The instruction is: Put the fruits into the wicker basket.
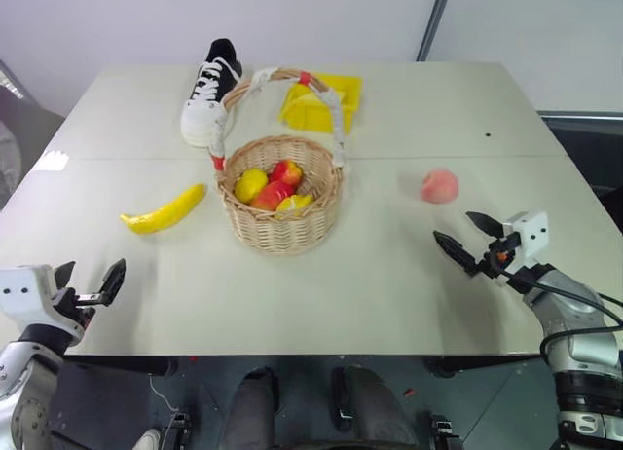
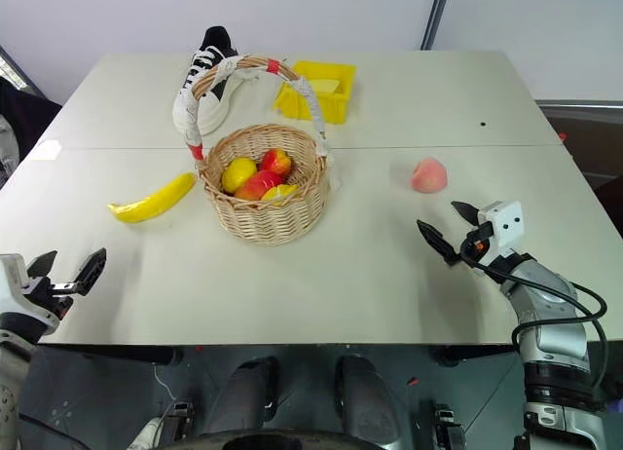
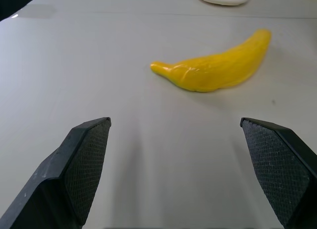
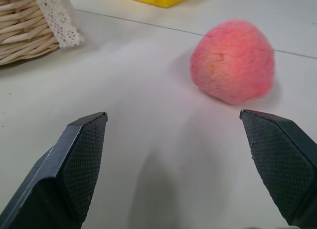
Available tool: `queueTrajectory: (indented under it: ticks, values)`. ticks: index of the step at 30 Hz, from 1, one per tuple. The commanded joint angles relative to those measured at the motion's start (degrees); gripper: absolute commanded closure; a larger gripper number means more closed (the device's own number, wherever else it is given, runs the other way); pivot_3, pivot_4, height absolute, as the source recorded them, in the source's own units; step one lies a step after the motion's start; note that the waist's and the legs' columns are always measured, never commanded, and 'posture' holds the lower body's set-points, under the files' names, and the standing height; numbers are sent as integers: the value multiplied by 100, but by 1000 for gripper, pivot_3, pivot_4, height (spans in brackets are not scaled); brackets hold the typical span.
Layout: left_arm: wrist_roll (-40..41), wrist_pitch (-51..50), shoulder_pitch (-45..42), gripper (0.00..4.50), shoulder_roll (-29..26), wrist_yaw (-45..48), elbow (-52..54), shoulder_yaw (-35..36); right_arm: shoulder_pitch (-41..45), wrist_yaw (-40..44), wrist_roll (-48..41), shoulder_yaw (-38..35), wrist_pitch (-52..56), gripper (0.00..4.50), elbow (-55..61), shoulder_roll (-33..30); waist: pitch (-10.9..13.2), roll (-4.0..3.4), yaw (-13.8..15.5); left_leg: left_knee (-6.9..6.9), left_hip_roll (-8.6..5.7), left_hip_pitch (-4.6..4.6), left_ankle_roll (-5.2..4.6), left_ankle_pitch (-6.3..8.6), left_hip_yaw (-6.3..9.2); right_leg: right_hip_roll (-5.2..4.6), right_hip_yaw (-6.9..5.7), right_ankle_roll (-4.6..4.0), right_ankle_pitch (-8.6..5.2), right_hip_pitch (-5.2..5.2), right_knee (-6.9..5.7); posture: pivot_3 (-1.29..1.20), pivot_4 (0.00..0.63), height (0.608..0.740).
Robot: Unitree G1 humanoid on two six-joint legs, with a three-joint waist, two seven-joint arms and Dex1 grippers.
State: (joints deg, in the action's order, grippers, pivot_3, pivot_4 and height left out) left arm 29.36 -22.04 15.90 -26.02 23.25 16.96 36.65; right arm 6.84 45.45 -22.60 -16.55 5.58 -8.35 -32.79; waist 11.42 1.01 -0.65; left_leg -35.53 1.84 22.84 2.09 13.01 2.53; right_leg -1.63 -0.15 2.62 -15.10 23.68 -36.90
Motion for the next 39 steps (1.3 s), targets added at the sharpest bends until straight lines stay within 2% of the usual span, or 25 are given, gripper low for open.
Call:
queueTrajectory:
  ticks: [1,9,15,20,22,28,31,39]
  values:
    - [-11,44,-45,0,-64,-35,215,-28,35,-21,-46,-68,-81,35,214,-16,0,0,-1,0,0,0,0,0,-2,-1,0,0,0,0,0,0,150,740]
    - [188,-258,-199,0,-304,126,227,-114,-45,-21,-284,-2,266,35,1000,-24,0,0,-19,0,2,-2,0,0,-6,2,2,0,1,2,-2,0,150,740]
    - [251,-830,-849,0,-1151,397,134,-339,77,202,-772,300,1086,35,2229,-212,0,0,-6,0,3,-5,0,0,-5,4,2,0,1,2,-9,0,150,740]
    - [136,-1106,-1576,0,-2022,1029,-260,-933,320,327,-1677,539,2214,35,3497,-594,1,-1,2,0,3,5,0,0,-14,0,2,-5,4,11,-7,0,150,740]
    - [100,-1137,-1901,0,-2212,1148,-535,-1059,453,295,-1907,610,2492,35,3797,-677,1,-1,2,0,3,14,0,0,-15,2,2,-5,5,21,-9,0,150,740]
    - [-735,-826,-3326,0,-3082,2288,-2239,-2421,1294,41,-2042,1377,2892,35,4411,-500,1,0,-17,0,4,47,-2,-1,-23,12,4,-12,14,73,-27,0,150,740]
    - [-1076,-785,-3971,0,-3147,2657,-2897,-2975,1356,-2,-1931,1537,2837,35,4406,-408,1,1,-11,1,4,53,-2,-1,-26,12,4,-9,15,76,-24,0,150,740]
    - [-1828,-546,-5071,0,-2683,3032,-4380,-3848,1373,-195,-1831,1659,2805,35,4515,-302,1,6,-14,-5,2,60,-5,-1,-37,9,7,17,22,79,-31,0,150,740]
